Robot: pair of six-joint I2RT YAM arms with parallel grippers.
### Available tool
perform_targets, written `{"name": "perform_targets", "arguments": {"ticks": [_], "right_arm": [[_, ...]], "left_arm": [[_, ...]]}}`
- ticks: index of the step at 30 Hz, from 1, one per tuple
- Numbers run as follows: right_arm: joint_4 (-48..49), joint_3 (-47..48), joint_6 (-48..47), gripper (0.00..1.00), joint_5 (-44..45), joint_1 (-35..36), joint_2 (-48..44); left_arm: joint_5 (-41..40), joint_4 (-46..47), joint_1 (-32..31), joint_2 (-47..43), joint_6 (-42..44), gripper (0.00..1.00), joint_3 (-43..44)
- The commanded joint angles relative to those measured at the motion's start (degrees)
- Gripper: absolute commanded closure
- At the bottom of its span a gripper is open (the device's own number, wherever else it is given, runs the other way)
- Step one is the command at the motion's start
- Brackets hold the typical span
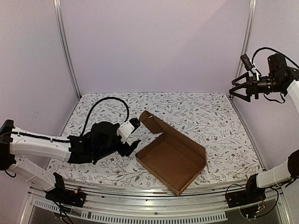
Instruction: Fold the paper box
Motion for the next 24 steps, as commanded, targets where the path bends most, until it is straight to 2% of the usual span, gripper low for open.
{"name": "perform_targets", "arguments": {"ticks": [1,4,9,13,17,20,24], "right_arm": [[-32.9,-4.0,-36.8,0.01,6.6,7.3,4.9],[-31.0,-13.4,-42.6,0.01,11.5,9.8,0.3],[-22.8,-28.4,-44.9,0.01,19.9,14.3,-10.1],[-19.6,-34.1,-45.6,0.01,20.2,16.5,-12.9],[-13.0,-36.2,-40.4,0.01,19.5,22.6,-11.7],[-4.4,-36.8,-31.4,0.01,19.2,26.3,-10.7],[0.6,-36.1,-22.1,0.01,16.0,26.7,-7.4]], "left_arm": [[2.0,6.6,2.2,6.0,9.5,0.24,5.0],[3.8,6.3,3.9,10.6,9.5,0.24,9.5],[5.7,9.1,5.9,15.8,7.4,0.30,14.0],[8.8,8.3,6.6,18.2,6.9,0.40,17.5],[11.3,5.2,7.1,20.4,6.4,0.52,22.5],[12.5,-0.9,7.3,22.1,4.5,0.70,28.0],[15.3,-9.1,7.5,24.0,1.6,0.77,34.0]]}}
